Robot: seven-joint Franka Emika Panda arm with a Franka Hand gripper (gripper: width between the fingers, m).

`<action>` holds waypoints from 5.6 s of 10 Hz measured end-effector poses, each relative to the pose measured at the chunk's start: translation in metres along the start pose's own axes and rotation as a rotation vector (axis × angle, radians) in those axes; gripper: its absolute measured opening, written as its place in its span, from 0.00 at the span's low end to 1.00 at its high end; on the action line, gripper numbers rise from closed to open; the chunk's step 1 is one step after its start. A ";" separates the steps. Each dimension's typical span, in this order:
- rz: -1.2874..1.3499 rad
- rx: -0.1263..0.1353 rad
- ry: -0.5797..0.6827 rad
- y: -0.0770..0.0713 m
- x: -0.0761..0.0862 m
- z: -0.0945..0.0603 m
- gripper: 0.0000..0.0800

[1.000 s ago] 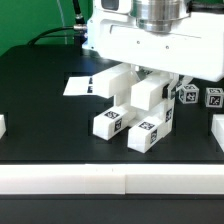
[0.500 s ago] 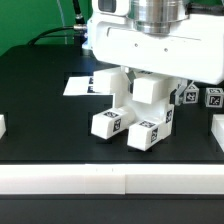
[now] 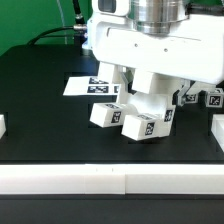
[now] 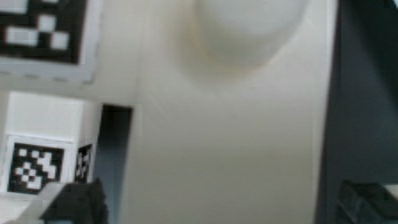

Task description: Assemble chair

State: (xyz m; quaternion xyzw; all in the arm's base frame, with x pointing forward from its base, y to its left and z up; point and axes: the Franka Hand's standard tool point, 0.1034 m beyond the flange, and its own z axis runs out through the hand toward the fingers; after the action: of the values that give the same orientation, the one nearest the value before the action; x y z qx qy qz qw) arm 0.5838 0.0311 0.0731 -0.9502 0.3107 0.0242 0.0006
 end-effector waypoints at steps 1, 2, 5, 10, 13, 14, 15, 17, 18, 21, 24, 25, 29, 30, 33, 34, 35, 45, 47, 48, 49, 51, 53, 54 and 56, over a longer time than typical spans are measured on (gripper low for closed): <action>0.000 0.000 0.000 0.000 0.000 0.000 0.81; 0.000 0.000 0.000 0.000 0.000 0.000 0.81; 0.011 -0.013 -0.006 0.016 0.008 0.008 0.81; 0.024 -0.010 0.042 0.026 0.026 0.020 0.81; 0.020 0.000 0.045 0.022 0.026 0.010 0.81; 0.016 0.001 0.035 0.023 0.026 0.001 0.81; 0.014 0.007 0.031 0.023 0.026 -0.008 0.81; 0.012 0.020 0.033 0.024 0.026 -0.022 0.81; 0.013 0.027 0.035 0.024 0.024 -0.028 0.81; 0.009 0.058 0.025 0.014 0.009 -0.057 0.81; 0.043 0.074 -0.024 -0.001 -0.010 -0.082 0.81; 0.043 0.072 -0.025 -0.001 -0.010 -0.081 0.81; 0.059 0.077 -0.026 -0.009 -0.026 -0.079 0.81; 0.041 0.073 -0.029 -0.019 -0.053 -0.079 0.81; 0.010 0.052 -0.036 -0.046 -0.107 -0.073 0.81; 0.011 0.052 -0.034 -0.043 -0.102 -0.073 0.81; 0.013 0.052 -0.034 -0.043 -0.102 -0.073 0.81; -0.062 0.043 -0.010 -0.016 -0.174 -0.030 0.81; -0.062 0.043 -0.010 -0.016 -0.174 -0.030 0.81; -0.071 0.044 -0.006 -0.015 -0.176 -0.028 0.81; -0.092 0.037 -0.009 -0.007 -0.186 -0.022 0.81; -0.122 0.019 -0.018 0.009 -0.196 -0.011 0.81; -0.134 0.004 -0.019 0.024 -0.204 0.001 0.81; -0.147 -0.001 -0.022 0.028 -0.204 0.004 0.81; -0.177 -0.013 -0.025 0.036 -0.197 0.011 0.81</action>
Offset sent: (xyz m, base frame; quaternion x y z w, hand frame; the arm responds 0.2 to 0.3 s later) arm -0.0055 -0.0147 -0.0037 0.0067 -0.0087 0.0083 0.9999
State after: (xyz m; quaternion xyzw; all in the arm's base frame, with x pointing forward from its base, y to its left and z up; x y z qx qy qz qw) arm 0.4032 0.1183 0.0717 -0.9735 0.2256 0.0380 0.0006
